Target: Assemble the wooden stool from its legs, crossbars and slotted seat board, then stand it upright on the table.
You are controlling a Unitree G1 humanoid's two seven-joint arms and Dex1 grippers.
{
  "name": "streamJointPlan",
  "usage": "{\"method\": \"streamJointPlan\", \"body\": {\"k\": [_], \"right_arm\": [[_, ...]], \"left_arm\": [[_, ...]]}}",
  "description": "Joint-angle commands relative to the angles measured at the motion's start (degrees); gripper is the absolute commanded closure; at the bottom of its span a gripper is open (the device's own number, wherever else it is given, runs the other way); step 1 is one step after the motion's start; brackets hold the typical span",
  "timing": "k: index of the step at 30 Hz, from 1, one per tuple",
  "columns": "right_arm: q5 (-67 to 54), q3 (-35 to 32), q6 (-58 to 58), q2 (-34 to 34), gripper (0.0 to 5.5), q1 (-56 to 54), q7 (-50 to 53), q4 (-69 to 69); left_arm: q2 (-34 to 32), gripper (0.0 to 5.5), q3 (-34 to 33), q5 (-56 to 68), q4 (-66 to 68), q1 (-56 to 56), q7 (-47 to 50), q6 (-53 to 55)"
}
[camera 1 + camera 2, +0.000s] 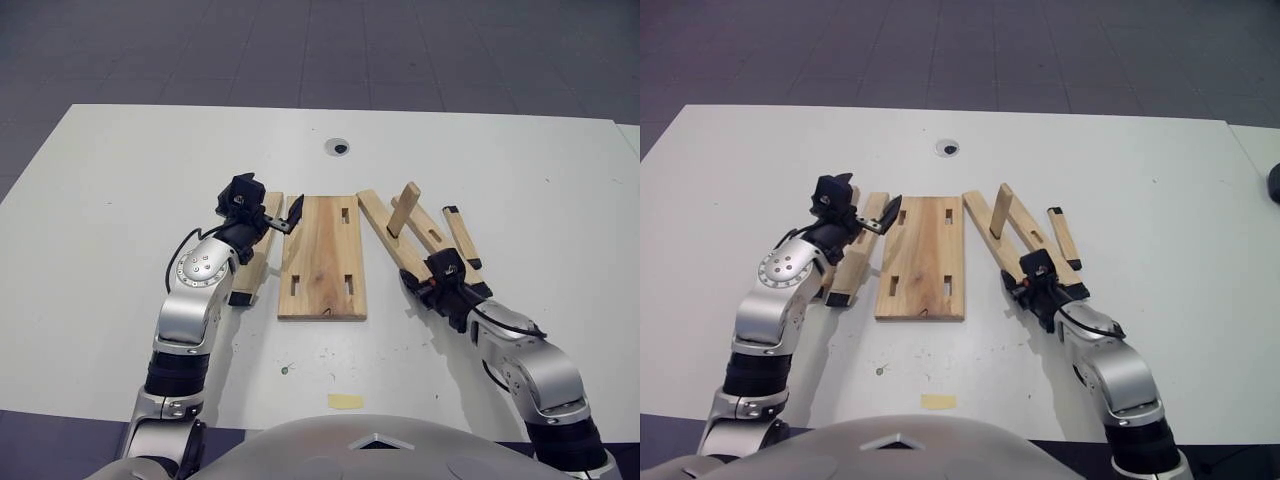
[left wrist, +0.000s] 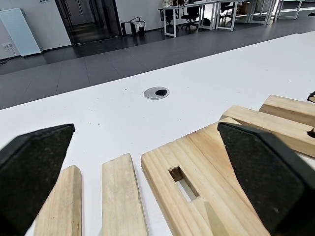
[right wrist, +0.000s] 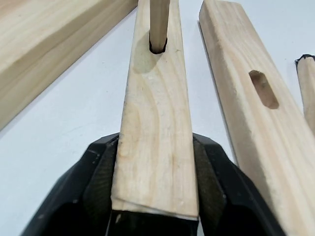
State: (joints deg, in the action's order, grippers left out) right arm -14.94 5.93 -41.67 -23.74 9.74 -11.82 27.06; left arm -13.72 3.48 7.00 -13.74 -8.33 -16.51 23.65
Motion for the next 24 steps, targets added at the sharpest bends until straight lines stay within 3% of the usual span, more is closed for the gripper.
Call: {"method": "streamJointPlan", "body": {"k": [1, 5, 10, 13, 20, 24], "right_arm": [[1.4, -3.3, 10.0, 3.9, 3.45, -3.3, 1.1, -2.5], [3.1, -4.0, 22.6, 6.0, 3.45, -5.1, -0.7, -4.5], [5.0, -1.6, 35.3, 5.1, 3.45, -6.3, -7.0, -5.8], [4.9, -0.4, 37.7, 5.9, 3.45, -6.7, -8.9, -5.5], [4.3, 4.9, 40.3, 6.5, 3.45, -6.8, -13.9, -4.1], [3.4, 5.1, 40.2, 6.7, 3.45, -6.5, -15.4, -4.1]], "left_arm": [[2.1, 0.10, -3.5, 4.4, -0.5, -4.3, 0.6, 3.5], [8.1, 0.10, -12.7, 19.8, -1.9, -12.1, 4.1, 15.7], [14.5, 0.10, -26.3, 52.2, -0.6, -21.2, 15.4, 33.1], [14.2, 0.10, -27.3, 62.9, -0.4, -22.8, 19.1, 36.3], [12.9, 0.10, -25.6, 74.3, 1.7, -22.2, 27.0, 36.2], [11.0, 0.73, -24.4, 75.7, 2.3, -22.2, 28.3, 35.0]]}}
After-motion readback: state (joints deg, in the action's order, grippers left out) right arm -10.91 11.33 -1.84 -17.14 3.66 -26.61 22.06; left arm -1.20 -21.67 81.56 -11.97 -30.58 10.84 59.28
